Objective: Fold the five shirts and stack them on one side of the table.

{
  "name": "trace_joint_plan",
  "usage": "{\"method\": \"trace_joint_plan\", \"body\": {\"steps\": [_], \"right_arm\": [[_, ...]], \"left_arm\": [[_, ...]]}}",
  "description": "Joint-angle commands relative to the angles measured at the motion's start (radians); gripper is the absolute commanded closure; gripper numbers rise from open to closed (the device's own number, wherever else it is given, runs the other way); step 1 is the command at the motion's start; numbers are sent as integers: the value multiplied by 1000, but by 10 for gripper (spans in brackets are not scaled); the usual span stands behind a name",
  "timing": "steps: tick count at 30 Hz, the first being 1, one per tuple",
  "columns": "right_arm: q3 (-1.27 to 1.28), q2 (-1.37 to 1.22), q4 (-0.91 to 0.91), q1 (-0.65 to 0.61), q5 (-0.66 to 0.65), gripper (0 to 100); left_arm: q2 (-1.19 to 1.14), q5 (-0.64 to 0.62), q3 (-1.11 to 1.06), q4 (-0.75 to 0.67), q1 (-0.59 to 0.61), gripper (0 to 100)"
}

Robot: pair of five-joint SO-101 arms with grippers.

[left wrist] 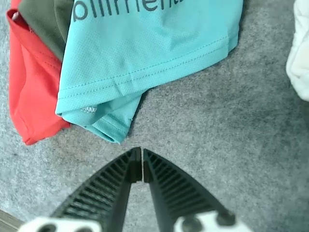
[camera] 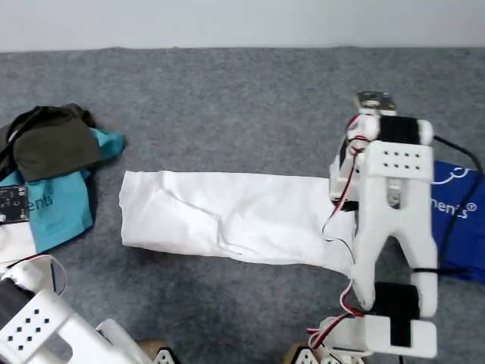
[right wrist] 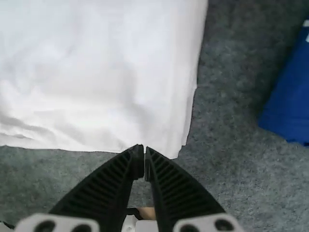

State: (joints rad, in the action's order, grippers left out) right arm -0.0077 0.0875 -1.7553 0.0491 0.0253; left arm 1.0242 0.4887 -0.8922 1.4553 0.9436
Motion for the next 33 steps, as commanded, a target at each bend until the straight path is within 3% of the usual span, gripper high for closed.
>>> {"method": "trace_joint_plan", "body": {"steps": [1, 5, 12, 19, 24, 29, 33], "right_arm": [[-8, 90, -24, 19, 21, 989], [5, 117, -4, 21, 25, 989], [244, 133, 193, 33, 55, 972], [446, 56, 392, -21, 55, 847], [450, -35, 481, -31, 52, 842], [450, -45, 533, -28, 60, 697], [453, -54, 556, -33, 94, 674]], "left_arm": [[18, -41, 15, 8, 2, 984], [18, -44, 15, 8, 2, 984], [18, -43, 13, 41, 2, 984], [18, -38, 15, 41, 2, 984], [18, -38, 15, 41, 2, 984], [18, -38, 15, 41, 0, 984], [18, -38, 15, 41, 0, 984]]}}
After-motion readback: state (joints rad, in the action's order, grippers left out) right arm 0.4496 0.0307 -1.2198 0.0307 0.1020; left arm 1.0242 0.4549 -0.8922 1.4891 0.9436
